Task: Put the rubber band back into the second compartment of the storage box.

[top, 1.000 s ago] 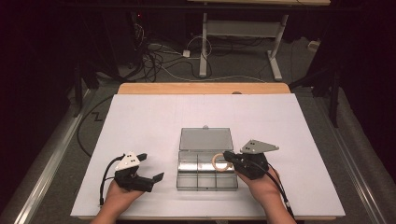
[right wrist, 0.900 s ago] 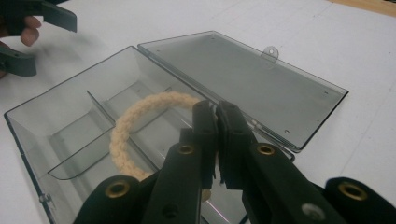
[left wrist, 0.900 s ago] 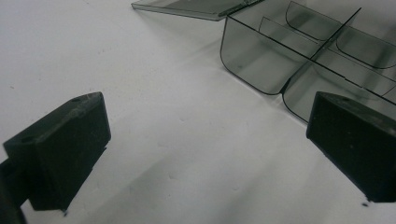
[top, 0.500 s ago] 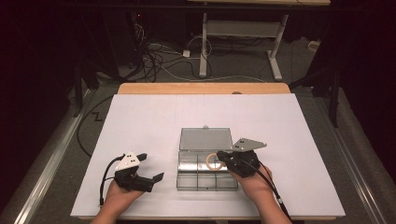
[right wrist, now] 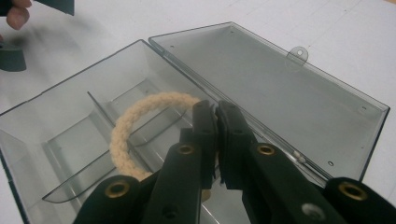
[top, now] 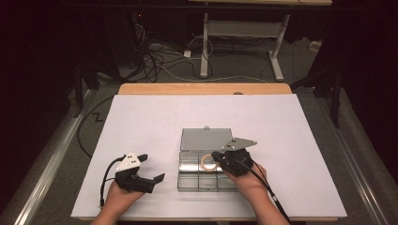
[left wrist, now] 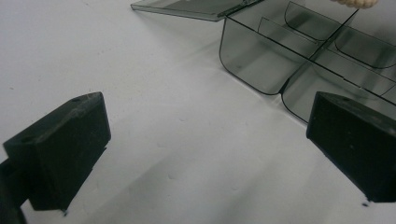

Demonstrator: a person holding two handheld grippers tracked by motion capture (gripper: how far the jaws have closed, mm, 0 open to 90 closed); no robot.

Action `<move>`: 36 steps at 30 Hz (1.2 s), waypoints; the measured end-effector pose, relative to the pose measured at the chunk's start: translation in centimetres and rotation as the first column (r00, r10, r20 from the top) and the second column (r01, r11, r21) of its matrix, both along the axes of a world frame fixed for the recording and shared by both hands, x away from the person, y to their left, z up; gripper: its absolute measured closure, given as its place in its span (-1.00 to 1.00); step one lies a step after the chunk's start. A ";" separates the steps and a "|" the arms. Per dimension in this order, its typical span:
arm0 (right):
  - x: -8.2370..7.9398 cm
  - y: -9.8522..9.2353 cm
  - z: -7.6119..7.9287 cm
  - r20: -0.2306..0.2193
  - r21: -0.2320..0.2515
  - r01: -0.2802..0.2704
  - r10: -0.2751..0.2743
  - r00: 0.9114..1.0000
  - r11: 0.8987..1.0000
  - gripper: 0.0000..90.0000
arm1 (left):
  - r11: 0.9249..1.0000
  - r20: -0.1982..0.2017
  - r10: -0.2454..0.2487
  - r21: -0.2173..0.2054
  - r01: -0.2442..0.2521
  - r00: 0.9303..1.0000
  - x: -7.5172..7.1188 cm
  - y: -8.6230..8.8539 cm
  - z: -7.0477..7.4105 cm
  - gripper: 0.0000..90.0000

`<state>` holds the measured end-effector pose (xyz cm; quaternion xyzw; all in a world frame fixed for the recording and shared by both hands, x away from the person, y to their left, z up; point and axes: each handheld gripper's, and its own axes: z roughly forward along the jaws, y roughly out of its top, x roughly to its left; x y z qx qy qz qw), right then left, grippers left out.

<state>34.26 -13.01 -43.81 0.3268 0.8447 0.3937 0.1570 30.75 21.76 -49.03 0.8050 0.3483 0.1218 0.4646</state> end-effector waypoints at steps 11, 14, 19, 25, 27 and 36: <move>0.7 0.8 -0.5 -0.032 -0.035 -0.005 0.004 0.999 0.999 0.95 | 1.000 0.002 -0.003 -0.003 0.003 1.000 0.0 0.0 0.0 -1.00; 0.7 0.8 -0.5 -0.037 -0.032 -0.007 0.006 0.999 0.999 0.95 | 1.000 0.002 -0.001 -0.003 0.001 1.000 0.0 0.0 0.0 -1.00; 0.7 1.0 -0.6 -0.041 -0.046 -0.003 0.001 0.999 0.999 0.95 | 1.000 0.003 0.003 -0.006 -0.003 1.000 -0.1 0.0 0.0 -1.00; 0.8 0.9 -0.7 -0.053 -0.049 -0.004 0.002 0.999 0.999 0.94 | 1.000 0.006 0.001 -0.008 -0.001 1.000 -0.1 0.1 0.0 -1.00; 0.8 0.8 -0.6 -0.053 -0.049 -0.002 0.000 0.999 0.999 0.95 | 1.000 0.006 0.001 -0.009 -0.001 1.000 -0.1 0.1 0.0 -1.00; 1.3 1.1 -0.9 -0.067 -0.086 0.021 -0.027 0.997 0.996 0.94 | 1.000 0.006 -0.004 -0.012 0.004 1.000 -0.1 0.1 0.0 -1.00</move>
